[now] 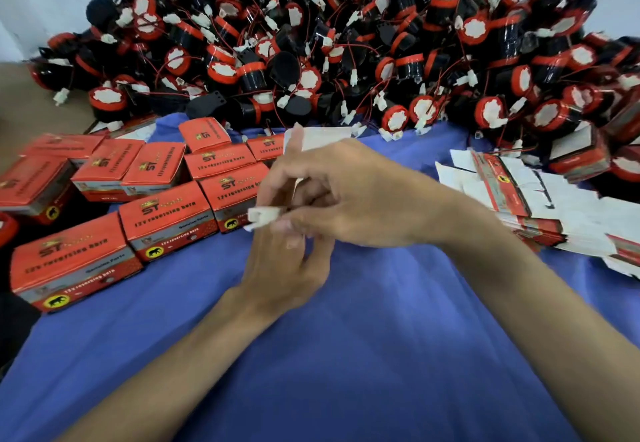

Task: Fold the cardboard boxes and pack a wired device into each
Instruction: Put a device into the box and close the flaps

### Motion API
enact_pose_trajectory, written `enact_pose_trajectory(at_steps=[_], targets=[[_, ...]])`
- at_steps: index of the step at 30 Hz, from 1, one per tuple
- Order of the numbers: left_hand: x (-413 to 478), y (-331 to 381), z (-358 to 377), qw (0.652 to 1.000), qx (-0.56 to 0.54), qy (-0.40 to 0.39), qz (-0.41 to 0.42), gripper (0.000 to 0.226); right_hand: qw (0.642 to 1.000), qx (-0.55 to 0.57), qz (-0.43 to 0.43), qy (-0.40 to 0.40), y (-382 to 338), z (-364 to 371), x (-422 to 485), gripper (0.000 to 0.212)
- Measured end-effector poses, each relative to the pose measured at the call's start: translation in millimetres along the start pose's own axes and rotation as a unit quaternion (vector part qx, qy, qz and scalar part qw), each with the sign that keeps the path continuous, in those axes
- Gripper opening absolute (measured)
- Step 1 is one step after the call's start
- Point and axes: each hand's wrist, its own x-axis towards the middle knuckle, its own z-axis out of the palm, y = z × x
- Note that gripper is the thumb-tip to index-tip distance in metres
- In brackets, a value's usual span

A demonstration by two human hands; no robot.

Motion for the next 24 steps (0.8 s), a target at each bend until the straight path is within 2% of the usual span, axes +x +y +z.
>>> enact_pose_trajectory(at_steps=[2,4,7,10,12,13,14,16,17,18,19,20,21,22,24], targets=[[1.7,0.4,-2.7,0.995,-0.07,0.022,0.072,0.018,0.999,0.001,-0.014,0.048,-0.1,4.6,3.9,0.011],[0.7,-0.9,-3.3,0.994,-0.05,0.034,0.091,0.021,0.995,0.007,-0.032,0.097,-2.7,6.9,5.5,0.008],[-2.4,1.1,-1.4,0.996,-0.01,0.036,0.08,0.051,0.985,0.016,-0.062,0.163,-9.6,9.7,5.4,0.004],[-2.8,4.6,-1.0,0.997,-0.03,-0.066,0.021,0.068,0.976,0.061,-0.084,0.193,-16.4,13.6,5.2,0.005],[-2.0,5.1,-1.2,0.988,-0.084,-0.125,-0.014,0.06,0.969,0.114,-0.101,0.196,-20.5,16.8,4.3,0.006],[-3.1,3.8,-1.5,0.988,-0.08,-0.127,-0.02,0.055,0.965,0.141,-0.109,0.193,-22.2,18.2,3.7,0.005],[-3.6,2.6,-1.8,0.989,-0.033,-0.145,-0.024,0.061,0.961,0.164,-0.114,0.188,-23.6,19.4,3.0,0.004],[-0.5,3.0,-5.9,0.952,0.125,-0.278,-0.036,0.118,0.956,0.193,-0.12,0.183,-26.1,21.5,2.3,0.003],[-0.6,2.9,-7.2,0.935,0.174,-0.305,-0.046,0.138,0.954,0.203,-0.122,0.185,-26.8,22.4,2.1,0.003],[0.2,5.3,-8.6,0.939,0.175,-0.291,-0.054,0.137,0.95,0.214,-0.122,0.19,-27.0,22.9,2.3,0.004],[2.0,8.8,-9.5,0.957,0.164,-0.236,-0.024,0.114,0.946,0.225,-0.121,0.198,-27.0,22.8,2.5,0.005],[3.0,11.3,-9.3,0.976,0.127,-0.174,0.006,0.083,0.943,0.234,-0.119,0.207,-26.9,22.5,2.9,0.005],[2.6,11.5,-8.0,0.99,0.06,-0.125,0.03,0.062,0.939,0.241,-0.117,0.214,-26.5,21.7,3.1,0.006],[2.8,11.2,-7.0,0.993,0.011,-0.111,0.043,0.055,0.937,0.246,-0.114,0.219,-26.0,20.9,3.2,0.006],[1.4,10.3,-5.9,0.988,0.016,-0.146,0.052,0.054,0.937,0.246,-0.106,0.222,-24.7,20.1,3.3,0.008]])
